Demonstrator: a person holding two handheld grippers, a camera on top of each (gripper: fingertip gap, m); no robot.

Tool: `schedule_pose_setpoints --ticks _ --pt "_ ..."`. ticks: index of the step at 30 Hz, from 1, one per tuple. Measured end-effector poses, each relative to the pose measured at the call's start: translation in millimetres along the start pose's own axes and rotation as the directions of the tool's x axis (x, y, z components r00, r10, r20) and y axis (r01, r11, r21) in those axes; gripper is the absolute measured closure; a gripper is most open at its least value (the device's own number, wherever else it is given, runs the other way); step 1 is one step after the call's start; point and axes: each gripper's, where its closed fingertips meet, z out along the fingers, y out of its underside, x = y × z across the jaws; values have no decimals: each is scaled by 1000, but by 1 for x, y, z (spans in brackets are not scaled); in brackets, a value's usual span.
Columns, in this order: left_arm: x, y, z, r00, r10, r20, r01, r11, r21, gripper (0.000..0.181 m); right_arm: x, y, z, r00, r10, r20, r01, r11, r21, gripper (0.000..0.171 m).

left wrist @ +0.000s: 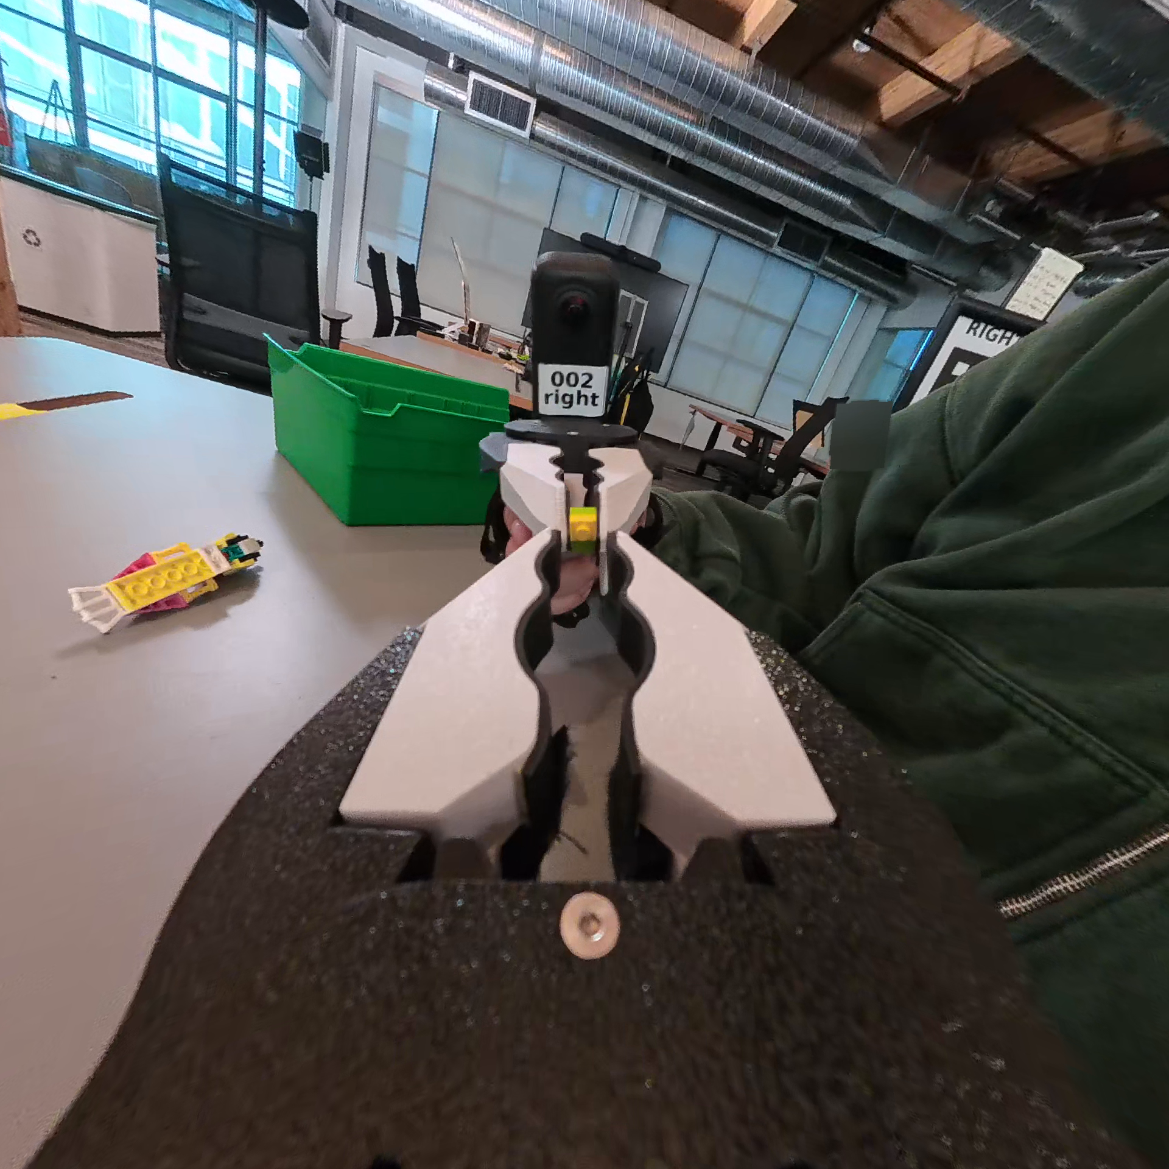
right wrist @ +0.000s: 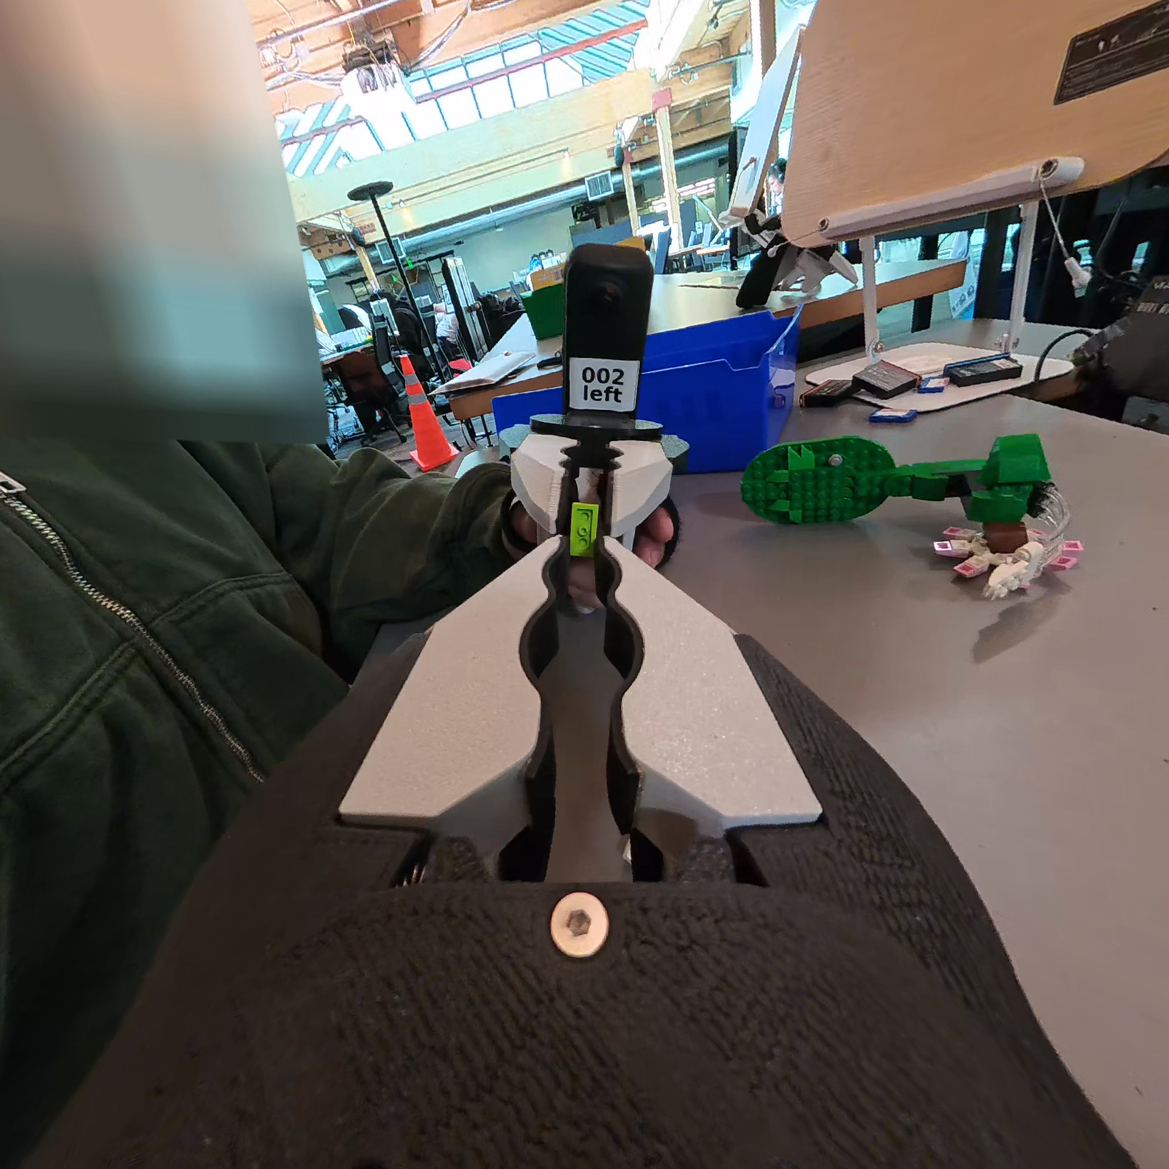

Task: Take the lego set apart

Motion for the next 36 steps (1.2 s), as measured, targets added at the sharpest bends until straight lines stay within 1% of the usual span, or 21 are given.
schedule_pose_setpoints --ticks 7,12,21,25,28,29,31,33,36 --pt "-3 -2 -1 999 -36 1 36 999 28 172 1 2 -1 999 -29 -17 29 999 -19 166" --pt "-1 3 3 999 -39 -9 39 999 16 174 0 6 0 998 -52 -25 51 998 -44 166" --pt "-2 3 2 998 -58 -10 58 998 23 176 2 7 -1 999 -46 -28 45 998 -41 166" --pt "-3 4 3 1000 -16 20 17 1000 -18 175 3 7 -1 998 -45 -37 43 998 -42 166" --pt "-1 8 3 1000 18 19 -17 998 -63 175 4 9 -1 996 -71 -54 68 996 -58 157" --pt "-1 11 4 999 36 20 -34 996 -85 175 3 10 -2 996 -77 -47 74 995 -62 157" --pt "1 13 5 999 53 11 -52 993 -101 175 0 12 -2 996 -83 -31 81 994 -76 158" --pt "2 14 5 998 59 7 -58 992 -111 175 -2 14 -2 995 -97 -23 94 991 -90 164" --pt "4 16 6 998 63 -5 -63 990 -123 175 -4 17 -1 992 -121 -23 118 986 -115 166"
